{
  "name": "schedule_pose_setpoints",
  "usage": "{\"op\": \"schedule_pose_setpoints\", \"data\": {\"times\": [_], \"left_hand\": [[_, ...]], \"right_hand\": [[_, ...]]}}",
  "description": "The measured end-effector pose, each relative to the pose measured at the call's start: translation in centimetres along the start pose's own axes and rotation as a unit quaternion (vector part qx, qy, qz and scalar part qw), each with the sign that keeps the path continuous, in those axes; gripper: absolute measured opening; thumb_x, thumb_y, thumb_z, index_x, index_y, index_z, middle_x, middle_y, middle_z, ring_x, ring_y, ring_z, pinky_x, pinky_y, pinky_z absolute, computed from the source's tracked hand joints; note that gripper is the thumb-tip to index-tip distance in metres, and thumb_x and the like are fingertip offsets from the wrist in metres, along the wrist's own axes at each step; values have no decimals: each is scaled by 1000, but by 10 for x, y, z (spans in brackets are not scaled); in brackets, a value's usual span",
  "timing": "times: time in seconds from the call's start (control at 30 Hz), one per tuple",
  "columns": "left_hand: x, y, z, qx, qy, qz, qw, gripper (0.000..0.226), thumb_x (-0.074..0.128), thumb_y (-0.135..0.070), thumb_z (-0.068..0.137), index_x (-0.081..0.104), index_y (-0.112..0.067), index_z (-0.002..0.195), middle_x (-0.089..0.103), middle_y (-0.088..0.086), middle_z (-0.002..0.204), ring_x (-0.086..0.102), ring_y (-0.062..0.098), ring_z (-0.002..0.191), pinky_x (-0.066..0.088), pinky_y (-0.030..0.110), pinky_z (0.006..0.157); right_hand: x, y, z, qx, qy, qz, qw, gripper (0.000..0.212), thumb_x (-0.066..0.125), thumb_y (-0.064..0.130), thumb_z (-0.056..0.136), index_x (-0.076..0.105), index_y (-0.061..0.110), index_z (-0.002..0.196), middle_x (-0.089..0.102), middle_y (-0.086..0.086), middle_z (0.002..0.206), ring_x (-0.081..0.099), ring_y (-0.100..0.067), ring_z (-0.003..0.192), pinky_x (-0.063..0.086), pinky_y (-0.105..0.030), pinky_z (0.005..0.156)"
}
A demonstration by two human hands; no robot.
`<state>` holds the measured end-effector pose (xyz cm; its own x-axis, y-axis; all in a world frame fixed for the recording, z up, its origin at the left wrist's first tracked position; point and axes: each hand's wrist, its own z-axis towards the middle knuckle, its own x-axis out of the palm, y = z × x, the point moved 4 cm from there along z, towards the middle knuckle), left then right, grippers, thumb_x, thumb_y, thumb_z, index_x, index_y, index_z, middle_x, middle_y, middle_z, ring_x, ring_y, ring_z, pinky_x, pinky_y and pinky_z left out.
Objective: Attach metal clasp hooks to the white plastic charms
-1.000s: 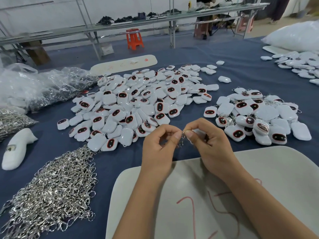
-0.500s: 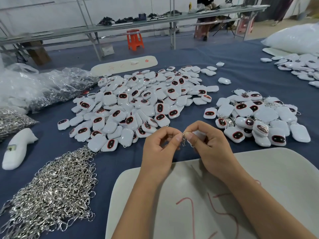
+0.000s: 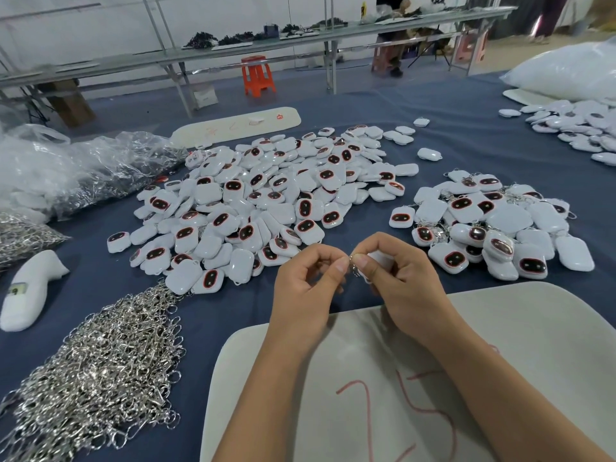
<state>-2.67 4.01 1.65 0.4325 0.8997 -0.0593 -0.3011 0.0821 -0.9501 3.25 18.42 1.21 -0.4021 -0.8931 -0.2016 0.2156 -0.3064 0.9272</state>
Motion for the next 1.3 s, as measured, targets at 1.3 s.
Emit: {"op": "schedule_pose_setpoints", "data": {"times": [1.3], "left_hand": [[27,-9,-11,52,-117,70,989,14,53,-21,100,60,-21,87,60,-7,74,53,11,67,43,20,64]], "right_hand": [[11,2,-8,-9,-107,80,991,12,64,19,102,69,21,92,44,-28,69,36,-44,60,35,-53,52]]}}
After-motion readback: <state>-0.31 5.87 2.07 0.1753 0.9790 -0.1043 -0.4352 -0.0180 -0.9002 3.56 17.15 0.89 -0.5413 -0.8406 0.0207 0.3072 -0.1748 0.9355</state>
